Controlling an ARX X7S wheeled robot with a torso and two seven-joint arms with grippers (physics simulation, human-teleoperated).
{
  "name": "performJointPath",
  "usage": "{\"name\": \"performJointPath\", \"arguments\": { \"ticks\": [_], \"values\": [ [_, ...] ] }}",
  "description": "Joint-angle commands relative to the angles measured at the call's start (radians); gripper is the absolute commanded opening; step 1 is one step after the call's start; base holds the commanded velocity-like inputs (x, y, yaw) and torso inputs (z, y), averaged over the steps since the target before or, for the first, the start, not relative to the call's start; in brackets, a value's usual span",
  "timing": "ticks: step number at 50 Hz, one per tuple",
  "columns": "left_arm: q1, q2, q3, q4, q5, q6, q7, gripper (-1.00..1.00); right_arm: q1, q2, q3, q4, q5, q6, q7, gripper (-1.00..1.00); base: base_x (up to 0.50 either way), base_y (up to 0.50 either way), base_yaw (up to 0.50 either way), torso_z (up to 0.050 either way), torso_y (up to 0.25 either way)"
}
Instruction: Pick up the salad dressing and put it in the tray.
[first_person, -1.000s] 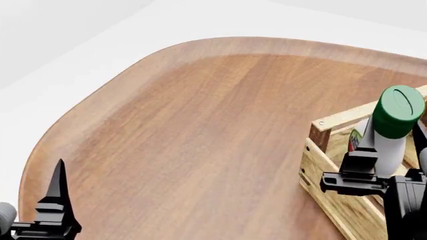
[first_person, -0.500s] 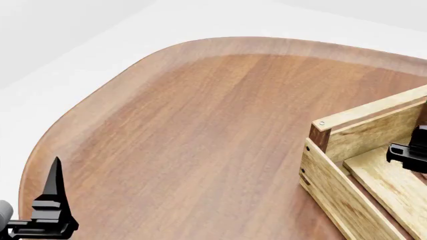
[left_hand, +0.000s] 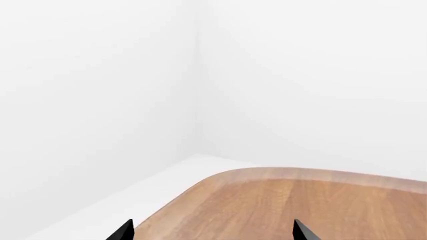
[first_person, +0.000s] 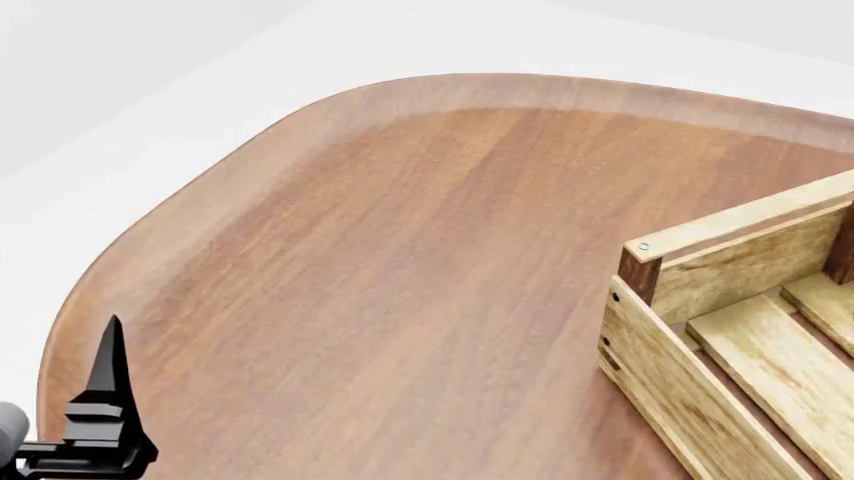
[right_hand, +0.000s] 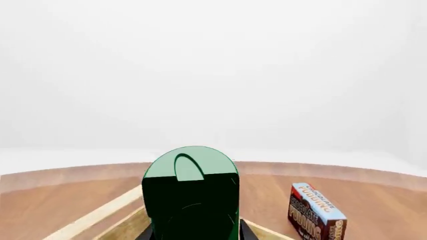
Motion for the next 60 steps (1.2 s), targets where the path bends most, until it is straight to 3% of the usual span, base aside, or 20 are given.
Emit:
{"name": "performJointPath", "arguments": {
  "ticks": [1,25,39,60],
  "values": [
    [0.002,-0.004,0.006,-0.001,0.004,0.003,-0.004,1.0,0.043,-0.013,-0.008,0.19,-0.068,-0.097,-0.018,-1.0,0.0,0.0,0.0,0.0,0.0],
    [-0.001,-0.011,0.017,-0.001,0.007,0.005,-0.009,1.0,0.161,-0.057,-0.052,0.717,-0.146,-0.384,-0.09,-1.0,0.0,0.0,0.0,0.0,0.0],
    [-0.008,-0.016,0.026,0.002,0.01,-0.001,-0.013,1.0,0.29,-0.086,-0.068,1.191,-0.2,-0.702,-0.124,-1.0,0.0,0.0,0.0,0.001,0.001],
    [-0.001,-0.018,0.033,-0.009,0.012,0.01,-0.017,1.0,0.278,-0.093,0.006,1.223,-0.239,-0.687,-0.124,-1.0,0.0,0.0,0.0,0.0,0.0]
  ]
}}
